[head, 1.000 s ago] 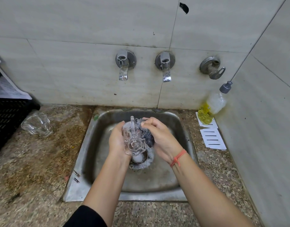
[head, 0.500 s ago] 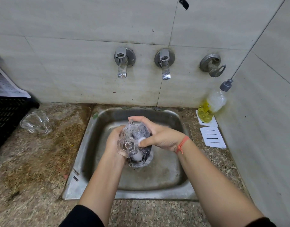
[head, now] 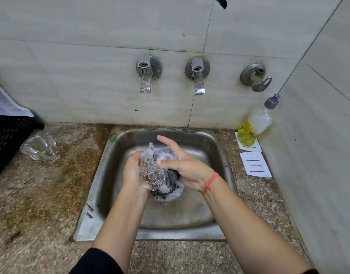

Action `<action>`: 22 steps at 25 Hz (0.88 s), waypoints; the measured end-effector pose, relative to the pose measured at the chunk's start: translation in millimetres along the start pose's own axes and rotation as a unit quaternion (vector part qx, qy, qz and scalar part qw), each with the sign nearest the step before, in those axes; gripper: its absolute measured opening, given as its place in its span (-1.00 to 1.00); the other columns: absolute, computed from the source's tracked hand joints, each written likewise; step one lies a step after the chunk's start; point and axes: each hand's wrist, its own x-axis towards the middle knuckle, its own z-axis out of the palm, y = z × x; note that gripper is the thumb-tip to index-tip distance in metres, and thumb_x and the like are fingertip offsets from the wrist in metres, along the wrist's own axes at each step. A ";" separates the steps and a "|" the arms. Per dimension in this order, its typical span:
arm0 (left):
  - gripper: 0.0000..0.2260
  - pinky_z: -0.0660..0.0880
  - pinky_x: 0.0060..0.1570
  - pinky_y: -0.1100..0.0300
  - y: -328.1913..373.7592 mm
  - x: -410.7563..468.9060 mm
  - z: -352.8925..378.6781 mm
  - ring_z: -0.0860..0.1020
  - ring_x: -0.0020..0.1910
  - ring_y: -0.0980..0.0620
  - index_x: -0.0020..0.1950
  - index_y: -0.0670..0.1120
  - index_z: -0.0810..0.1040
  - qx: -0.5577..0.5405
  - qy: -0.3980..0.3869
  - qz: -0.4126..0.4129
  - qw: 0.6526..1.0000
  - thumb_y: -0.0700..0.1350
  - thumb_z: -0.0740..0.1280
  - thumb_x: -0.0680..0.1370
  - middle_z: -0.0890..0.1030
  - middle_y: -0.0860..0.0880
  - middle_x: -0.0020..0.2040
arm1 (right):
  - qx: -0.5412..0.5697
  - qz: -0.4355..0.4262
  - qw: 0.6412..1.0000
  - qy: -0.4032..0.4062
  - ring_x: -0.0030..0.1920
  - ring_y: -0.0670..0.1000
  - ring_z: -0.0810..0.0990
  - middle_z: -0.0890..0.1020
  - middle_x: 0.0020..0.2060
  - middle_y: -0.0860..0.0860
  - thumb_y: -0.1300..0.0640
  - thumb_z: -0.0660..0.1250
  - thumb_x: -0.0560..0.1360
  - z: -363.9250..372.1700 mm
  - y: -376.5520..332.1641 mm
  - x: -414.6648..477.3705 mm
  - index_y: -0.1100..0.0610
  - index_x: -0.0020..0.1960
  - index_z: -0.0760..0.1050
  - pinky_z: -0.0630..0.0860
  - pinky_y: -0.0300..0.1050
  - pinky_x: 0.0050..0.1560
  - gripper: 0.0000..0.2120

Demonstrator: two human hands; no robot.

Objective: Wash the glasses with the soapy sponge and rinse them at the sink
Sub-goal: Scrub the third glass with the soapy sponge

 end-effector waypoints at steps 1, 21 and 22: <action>-0.84 0.52 -0.32 0.17 -1.8 2.3 1.0 0.54 -0.40 -0.07 -0.26 -0.15 0.49 0.006 0.002 0.004 1.000 -0.16 0.23 0.50 0.52 -0.13 -0.30 | -0.012 -0.012 0.999 0.035 -0.01 0.06 0.60 0.50 0.17 0.11 0.35 0.30 0.52 0.1 1.9 3.6 0.02 0.40 0.33 0.55 -0.06 0.08 -0.48; -0.74 0.47 -0.14 0.17 -12.3 -10.6 14.5 0.51 -0.26 -0.02 -0.27 -0.13 0.47 -0.102 0.012 -0.041 0.994 -0.16 0.12 0.58 0.50 -0.08 -0.24 | -0.005 -0.060 0.983 0.175 0.01 0.06 0.61 0.56 0.06 0.11 0.22 0.25 0.58 1.7 7.7 9.9 0.03 0.28 0.41 0.58 -0.11 -0.02 -0.71; -0.74 0.50 -0.14 0.16 -11.0 -8.6 15.1 0.53 -0.21 -0.03 -0.22 -0.13 0.50 -0.133 0.007 -0.056 0.990 -0.13 0.11 0.59 0.54 -0.09 -0.21 | 0.002 -0.057 0.989 0.134 0.03 0.05 0.60 0.55 0.10 0.12 0.23 0.26 0.58 0.4 6.4 8.1 0.01 0.31 0.40 0.57 -0.11 0.03 -0.67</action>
